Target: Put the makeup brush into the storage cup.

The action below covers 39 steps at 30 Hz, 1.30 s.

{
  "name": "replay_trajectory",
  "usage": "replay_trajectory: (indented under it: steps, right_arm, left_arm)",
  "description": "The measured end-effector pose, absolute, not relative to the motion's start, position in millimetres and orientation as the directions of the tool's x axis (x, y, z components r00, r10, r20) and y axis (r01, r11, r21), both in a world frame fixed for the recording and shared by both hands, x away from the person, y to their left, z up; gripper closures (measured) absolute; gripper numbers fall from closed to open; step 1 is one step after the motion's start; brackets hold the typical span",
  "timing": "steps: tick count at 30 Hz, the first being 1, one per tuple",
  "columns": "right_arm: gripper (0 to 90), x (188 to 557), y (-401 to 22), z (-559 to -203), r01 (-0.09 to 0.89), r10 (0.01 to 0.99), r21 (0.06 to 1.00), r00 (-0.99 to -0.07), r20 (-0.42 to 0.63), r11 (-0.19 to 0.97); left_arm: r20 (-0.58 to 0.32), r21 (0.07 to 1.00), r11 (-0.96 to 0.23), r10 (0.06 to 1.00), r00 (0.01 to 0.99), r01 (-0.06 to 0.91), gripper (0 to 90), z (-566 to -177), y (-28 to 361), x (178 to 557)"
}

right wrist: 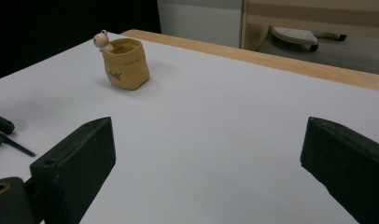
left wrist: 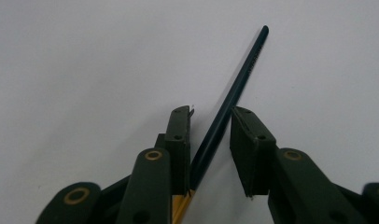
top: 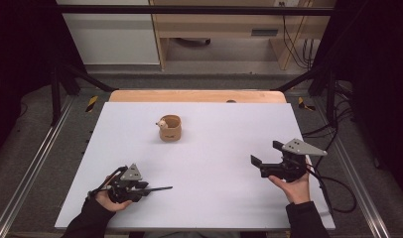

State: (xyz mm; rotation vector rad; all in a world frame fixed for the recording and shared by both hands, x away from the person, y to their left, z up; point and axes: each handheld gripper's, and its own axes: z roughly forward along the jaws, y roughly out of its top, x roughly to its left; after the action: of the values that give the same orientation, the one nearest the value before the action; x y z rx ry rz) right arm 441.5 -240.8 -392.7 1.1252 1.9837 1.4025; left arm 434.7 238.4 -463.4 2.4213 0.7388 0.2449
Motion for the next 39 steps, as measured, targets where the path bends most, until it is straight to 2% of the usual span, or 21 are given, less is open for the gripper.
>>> replay_trajectory:
  steps: [4,12,20,28,33,37,39]
  right_arm:
    - [3.6,442,-241,-393,0.357,0.825,0.923,-0.558,0.087,0.144]
    - [3.6,442,-240,-393,0.360,0.824,0.922,-0.559,0.088,0.145]
    - [3.6,442,-240,-394,0.359,0.822,0.921,-0.562,0.086,0.149]
    - [3.7,442,-241,-392,0.357,0.821,0.923,-0.563,0.091,0.142]
    - [3.8,441,-242,-391,0.361,0.822,0.922,-0.562,0.095,0.141]
    - [3.9,441,-243,-391,0.360,0.823,0.923,-0.561,0.095,0.139]
    - [3.9,442,-242,-391,0.360,0.821,0.922,-0.564,0.091,0.145]
  left_arm:
    - [0.018,0.581,-0.679,0.562,0.827,0.449,71.4,-463,238,434]
    - [0.010,0.572,-0.677,0.569,0.822,0.462,81.4,-462,237,434]
    - [-0.003,0.569,-0.670,0.578,0.816,0.477,81.5,-461,237,435]
    - [-0.009,0.594,-0.651,0.581,0.814,0.473,66.7,-446,237,438]
    - [-0.011,0.563,-0.672,0.577,0.817,0.482,52.2,-438,232,443]
    - [-0.018,0.503,-0.708,0.564,0.825,0.495,47.9,-440,225,448]
    - [-0.018,0.486,-0.719,0.559,0.829,0.496,48.5,-441,223,449]
